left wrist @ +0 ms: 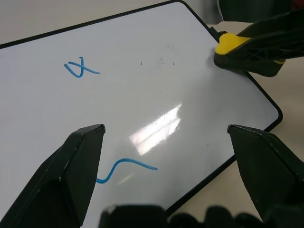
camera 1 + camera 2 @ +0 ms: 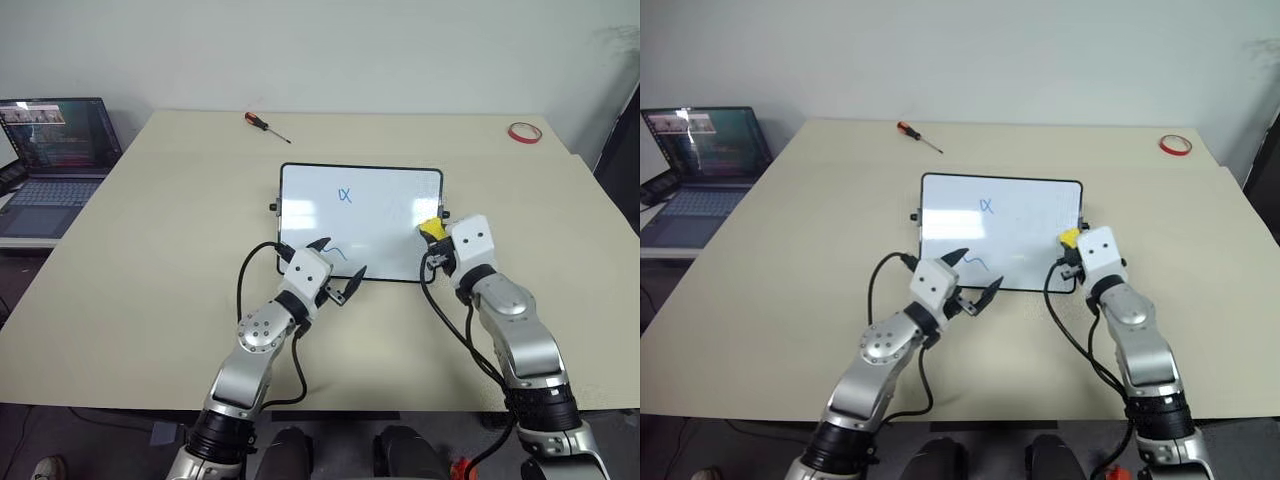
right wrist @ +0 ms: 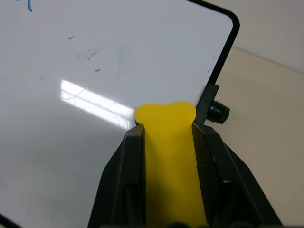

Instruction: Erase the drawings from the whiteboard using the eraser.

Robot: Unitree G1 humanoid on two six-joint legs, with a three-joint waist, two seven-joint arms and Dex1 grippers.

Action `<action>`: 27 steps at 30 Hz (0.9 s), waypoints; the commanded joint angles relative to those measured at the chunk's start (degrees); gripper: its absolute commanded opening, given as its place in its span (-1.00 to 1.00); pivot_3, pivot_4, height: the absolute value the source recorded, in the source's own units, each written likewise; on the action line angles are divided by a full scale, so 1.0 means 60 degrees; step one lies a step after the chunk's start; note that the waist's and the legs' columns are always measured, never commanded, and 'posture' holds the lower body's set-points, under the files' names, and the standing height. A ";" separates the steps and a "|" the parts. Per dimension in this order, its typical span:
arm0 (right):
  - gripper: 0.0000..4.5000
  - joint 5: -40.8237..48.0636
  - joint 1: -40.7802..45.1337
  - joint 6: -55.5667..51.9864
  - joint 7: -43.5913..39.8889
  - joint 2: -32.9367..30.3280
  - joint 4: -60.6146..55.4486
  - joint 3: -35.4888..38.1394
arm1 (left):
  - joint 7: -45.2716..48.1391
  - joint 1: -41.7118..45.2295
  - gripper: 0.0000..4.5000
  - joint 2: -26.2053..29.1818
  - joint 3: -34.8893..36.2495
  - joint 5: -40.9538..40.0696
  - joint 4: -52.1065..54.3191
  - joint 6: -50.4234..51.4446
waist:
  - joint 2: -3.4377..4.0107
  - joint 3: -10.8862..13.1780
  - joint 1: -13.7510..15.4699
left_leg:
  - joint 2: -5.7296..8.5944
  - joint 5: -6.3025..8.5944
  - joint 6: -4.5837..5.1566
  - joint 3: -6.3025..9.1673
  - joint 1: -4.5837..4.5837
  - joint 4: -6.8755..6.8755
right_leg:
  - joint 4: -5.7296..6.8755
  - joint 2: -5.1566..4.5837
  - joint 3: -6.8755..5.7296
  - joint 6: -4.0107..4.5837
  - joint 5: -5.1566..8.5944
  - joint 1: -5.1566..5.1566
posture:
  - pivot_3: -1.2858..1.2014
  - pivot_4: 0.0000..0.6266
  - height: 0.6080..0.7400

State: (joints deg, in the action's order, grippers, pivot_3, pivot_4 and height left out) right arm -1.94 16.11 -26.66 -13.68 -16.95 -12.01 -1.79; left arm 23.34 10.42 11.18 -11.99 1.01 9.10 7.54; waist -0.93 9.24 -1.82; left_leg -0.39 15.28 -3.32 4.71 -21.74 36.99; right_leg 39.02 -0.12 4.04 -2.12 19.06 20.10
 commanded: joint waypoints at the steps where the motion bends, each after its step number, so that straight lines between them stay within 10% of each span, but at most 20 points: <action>1: -0.52 0.0229 -0.0315 -0.0069 -0.0271 -0.0011 -0.0197 -0.0001 | 0.0076 -0.0105 1.00 0.0116 0.0088 -0.0110 0.0522 -0.0093 | -0.0001 0.0001 0.0000 | 0.0000 0.0000 0.0000 -0.0002 -0.0002 -0.0001 | -0.0001 0.0000 -0.0002 0.0000 0.0000 0.0002 | 0.03 -0.52 1.00; 27: -0.52 -0.0374 -0.3893 0.4751 -0.0953 -0.1192 -0.1498 0.0534 | -0.1427 -0.2039 1.00 -0.0128 0.1881 -0.0527 0.0856 -0.1014 | -0.0008 0.0035 0.0014 | 0.0000 0.0006 -0.0002 -0.0010 -0.0032 -0.0014 | -0.0021 -0.0005 0.0005 -0.0004 0.0012 0.0026 | 0.03 -0.52 1.00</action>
State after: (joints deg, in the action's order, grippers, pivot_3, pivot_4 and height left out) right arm -3.78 -7.57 0.45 -19.83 -24.20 -18.82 0.99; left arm 15.23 -2.14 10.29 -1.20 -2.15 13.52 3.08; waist -0.98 9.45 -1.73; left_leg -0.39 15.31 -3.33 4.64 -21.93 36.90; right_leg 38.90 -0.15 4.08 -2.14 19.13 20.26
